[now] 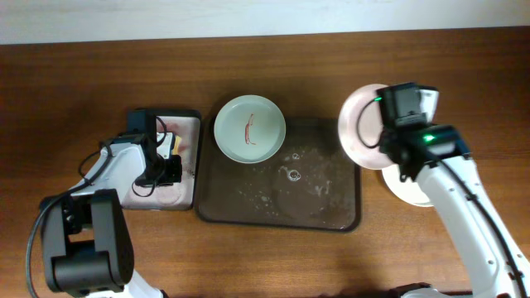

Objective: Clean dirty plates on tray and stack at the side

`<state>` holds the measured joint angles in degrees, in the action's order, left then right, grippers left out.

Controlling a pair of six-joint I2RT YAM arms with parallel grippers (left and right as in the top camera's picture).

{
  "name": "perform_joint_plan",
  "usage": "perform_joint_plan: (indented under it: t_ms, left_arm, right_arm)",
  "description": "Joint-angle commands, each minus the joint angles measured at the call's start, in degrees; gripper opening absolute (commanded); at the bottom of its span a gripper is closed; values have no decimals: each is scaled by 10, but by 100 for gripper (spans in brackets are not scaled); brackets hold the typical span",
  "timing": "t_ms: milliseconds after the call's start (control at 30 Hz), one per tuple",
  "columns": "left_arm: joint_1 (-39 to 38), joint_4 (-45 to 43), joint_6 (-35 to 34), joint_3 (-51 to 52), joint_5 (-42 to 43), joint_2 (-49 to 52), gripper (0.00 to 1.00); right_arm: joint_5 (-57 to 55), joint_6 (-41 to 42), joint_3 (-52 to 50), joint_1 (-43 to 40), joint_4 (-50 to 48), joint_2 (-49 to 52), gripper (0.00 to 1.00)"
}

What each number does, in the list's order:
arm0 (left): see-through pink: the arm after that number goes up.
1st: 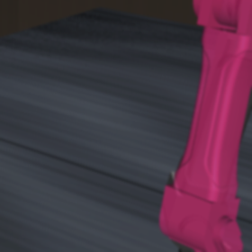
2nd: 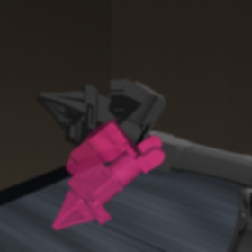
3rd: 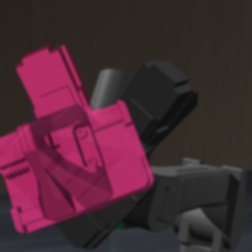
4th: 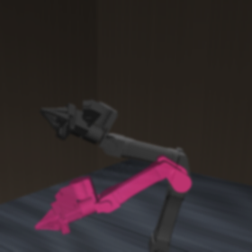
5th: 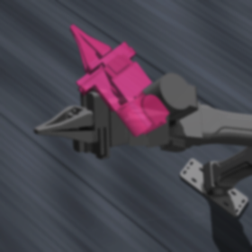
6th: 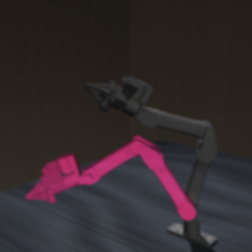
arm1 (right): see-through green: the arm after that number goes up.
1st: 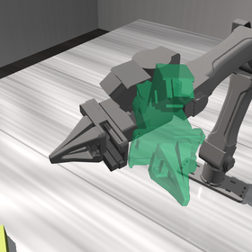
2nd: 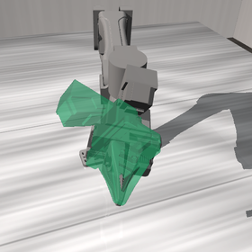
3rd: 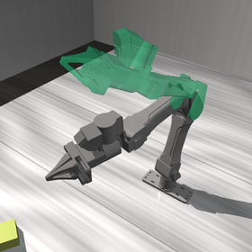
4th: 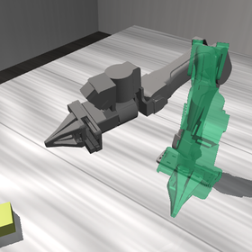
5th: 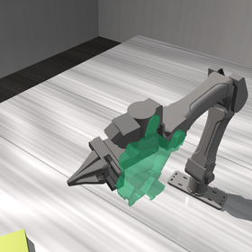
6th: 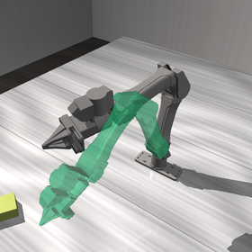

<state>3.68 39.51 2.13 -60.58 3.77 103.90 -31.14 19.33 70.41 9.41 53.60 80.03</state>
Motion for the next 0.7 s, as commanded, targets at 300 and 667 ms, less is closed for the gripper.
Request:
perform_joint_plan:
  t_ms: [300, 667]
  left_arm:
    - [1, -5, 1, 3, -9, -116, 86]
    - [1, -82, -80, 3, -55, -110, 87]
  right_arm:
    - [177, 39, 10, -280, 54, 18, 4]
    - [239, 19, 9, -345, 71, 122, 4]
